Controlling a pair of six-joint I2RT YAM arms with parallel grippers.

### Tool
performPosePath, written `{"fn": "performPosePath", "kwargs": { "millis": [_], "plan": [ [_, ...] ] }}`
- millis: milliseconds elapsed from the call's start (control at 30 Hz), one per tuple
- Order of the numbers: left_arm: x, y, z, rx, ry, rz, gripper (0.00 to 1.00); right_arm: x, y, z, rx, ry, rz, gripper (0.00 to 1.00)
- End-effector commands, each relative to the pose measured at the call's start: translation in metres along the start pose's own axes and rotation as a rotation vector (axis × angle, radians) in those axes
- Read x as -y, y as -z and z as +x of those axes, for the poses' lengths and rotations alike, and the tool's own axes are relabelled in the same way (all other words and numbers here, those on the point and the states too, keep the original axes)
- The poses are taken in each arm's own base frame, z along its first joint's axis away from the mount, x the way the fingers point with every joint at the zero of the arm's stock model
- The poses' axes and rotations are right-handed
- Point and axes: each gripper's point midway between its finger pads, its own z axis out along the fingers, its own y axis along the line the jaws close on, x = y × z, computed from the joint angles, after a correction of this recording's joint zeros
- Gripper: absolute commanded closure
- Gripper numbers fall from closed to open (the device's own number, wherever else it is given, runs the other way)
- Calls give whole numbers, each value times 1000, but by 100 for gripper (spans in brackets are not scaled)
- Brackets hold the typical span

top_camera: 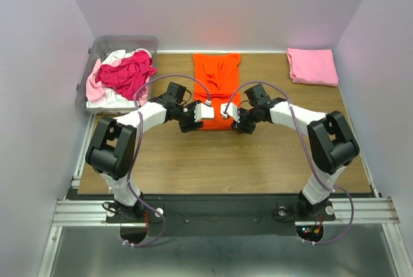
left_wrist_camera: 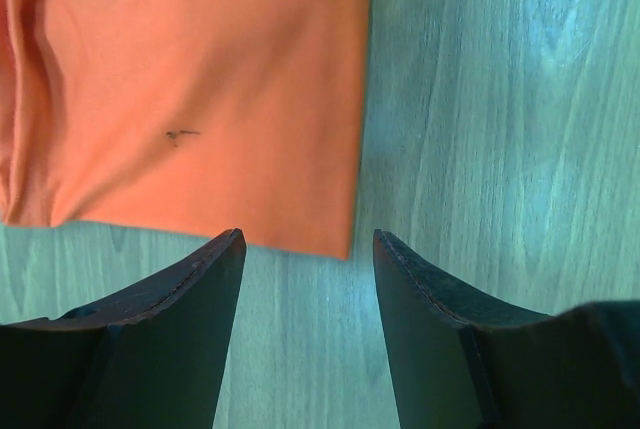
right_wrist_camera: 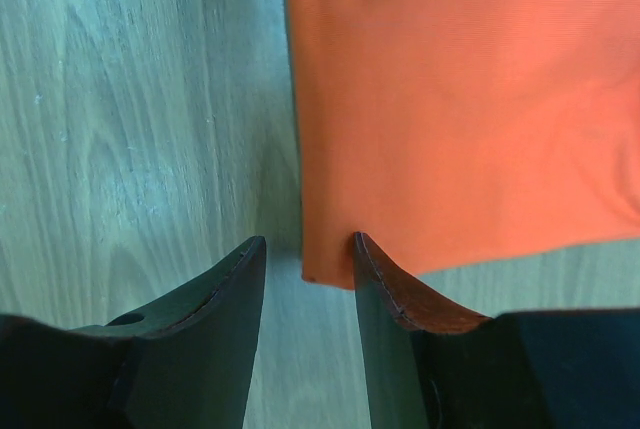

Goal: Fold and stack the t-shirts

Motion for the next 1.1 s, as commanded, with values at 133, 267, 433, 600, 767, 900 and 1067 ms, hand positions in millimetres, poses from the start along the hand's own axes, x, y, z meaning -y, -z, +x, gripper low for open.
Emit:
{"fn": "performPosePath", "kwargs": {
  "millis": [133, 267, 433, 600, 767, 900, 1067],
  "plan": [
    [7, -25, 18, -45, -19, 27, 35, 3, -29, 15, -28, 38, 24, 54],
    [2, -30, 21, -57, -16, 20, 37, 5, -37, 21, -45, 32, 34, 58],
    [6, -34, 30, -80, -12, 49, 58, 3, -38, 31, -83, 27, 47, 84],
    [-2, -21, 13, -41, -28, 24, 90, 11, -24, 22, -81, -2, 102, 99],
    [-23, 8, -23, 44, 4, -7, 100, 40, 7, -8, -43, -57, 228, 99],
    [-29, 23, -42, 78, 2, -14, 100, 46, 29, -30, 7, -48, 264, 99],
    [-13, 41, -53, 95, -29, 10, 100, 36, 47, -45, 29, -65, 231, 99]
  ]
}}
